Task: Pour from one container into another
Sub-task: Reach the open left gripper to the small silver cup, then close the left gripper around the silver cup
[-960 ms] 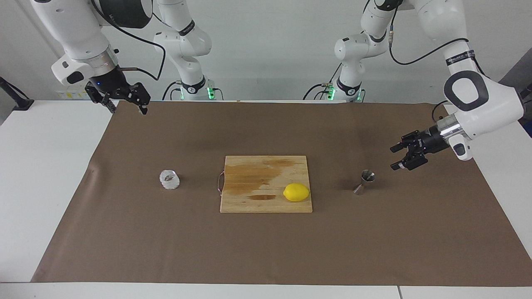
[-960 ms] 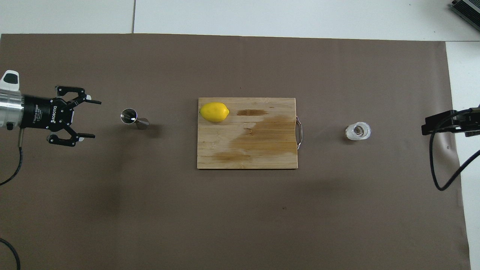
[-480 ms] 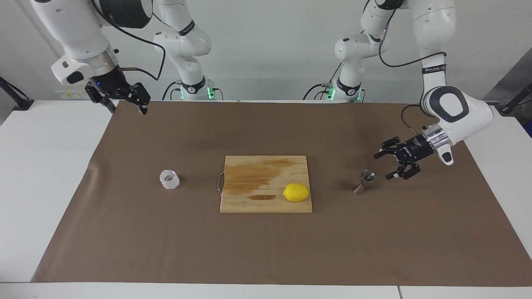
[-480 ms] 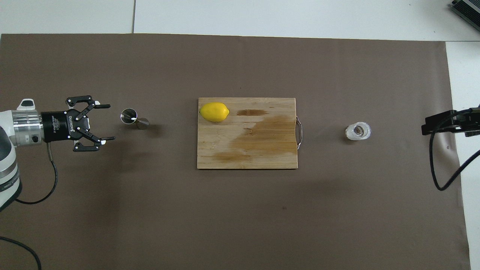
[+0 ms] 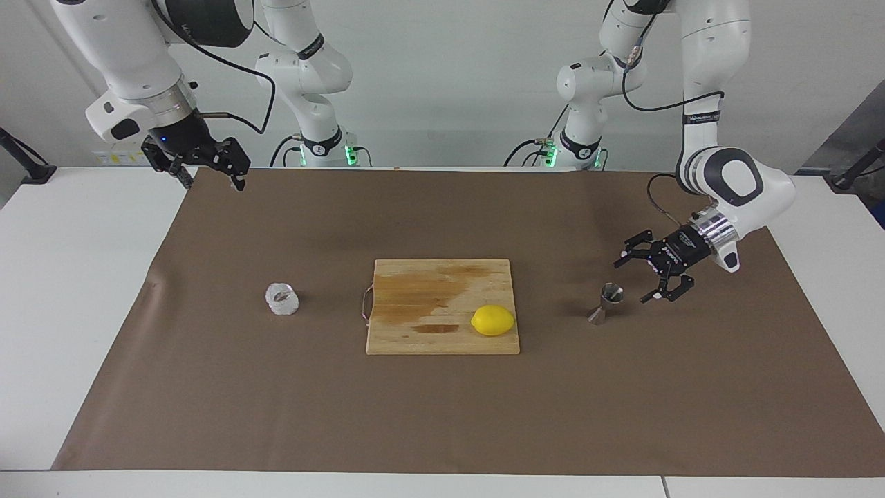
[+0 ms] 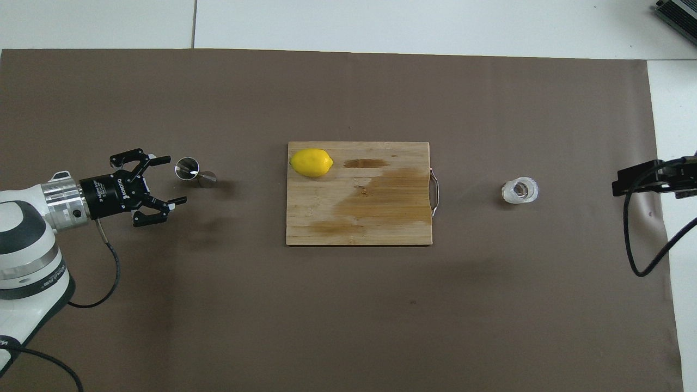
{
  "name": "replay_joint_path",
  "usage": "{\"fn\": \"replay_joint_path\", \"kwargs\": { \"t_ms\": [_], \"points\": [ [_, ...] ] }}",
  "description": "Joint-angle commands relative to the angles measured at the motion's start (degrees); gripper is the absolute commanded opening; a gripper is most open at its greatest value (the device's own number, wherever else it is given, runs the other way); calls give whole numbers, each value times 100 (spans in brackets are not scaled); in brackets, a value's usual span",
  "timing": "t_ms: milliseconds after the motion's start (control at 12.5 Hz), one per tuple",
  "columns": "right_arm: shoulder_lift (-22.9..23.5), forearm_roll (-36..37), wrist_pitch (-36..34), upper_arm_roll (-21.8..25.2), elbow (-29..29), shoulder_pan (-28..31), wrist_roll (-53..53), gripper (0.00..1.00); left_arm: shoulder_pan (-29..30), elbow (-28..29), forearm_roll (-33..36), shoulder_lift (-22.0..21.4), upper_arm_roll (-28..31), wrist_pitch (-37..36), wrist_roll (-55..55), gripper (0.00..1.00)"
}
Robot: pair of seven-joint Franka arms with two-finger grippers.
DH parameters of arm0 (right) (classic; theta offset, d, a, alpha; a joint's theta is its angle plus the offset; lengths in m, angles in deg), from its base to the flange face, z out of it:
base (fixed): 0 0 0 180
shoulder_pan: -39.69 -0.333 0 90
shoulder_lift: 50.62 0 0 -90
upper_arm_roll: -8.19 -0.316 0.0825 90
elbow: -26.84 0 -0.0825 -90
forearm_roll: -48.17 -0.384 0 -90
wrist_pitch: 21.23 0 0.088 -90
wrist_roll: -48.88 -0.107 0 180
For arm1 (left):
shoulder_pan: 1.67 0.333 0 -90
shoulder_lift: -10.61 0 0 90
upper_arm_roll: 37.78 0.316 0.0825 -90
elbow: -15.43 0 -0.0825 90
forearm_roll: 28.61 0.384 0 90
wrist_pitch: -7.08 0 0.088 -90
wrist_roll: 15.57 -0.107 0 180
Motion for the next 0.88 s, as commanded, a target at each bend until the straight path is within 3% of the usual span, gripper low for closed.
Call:
{"fn": "replay_joint_path", "kwargs": {
  "t_ms": [0,800],
  "points": [
    [-57,58,-93,-58,5,61,-45,100,-291,184,-347,-174,24,331,82,100],
    [-57,58,-93,-58,-3,61,-45,100,-327,184,-488,-121,24,411,56,100]
  ]
}}
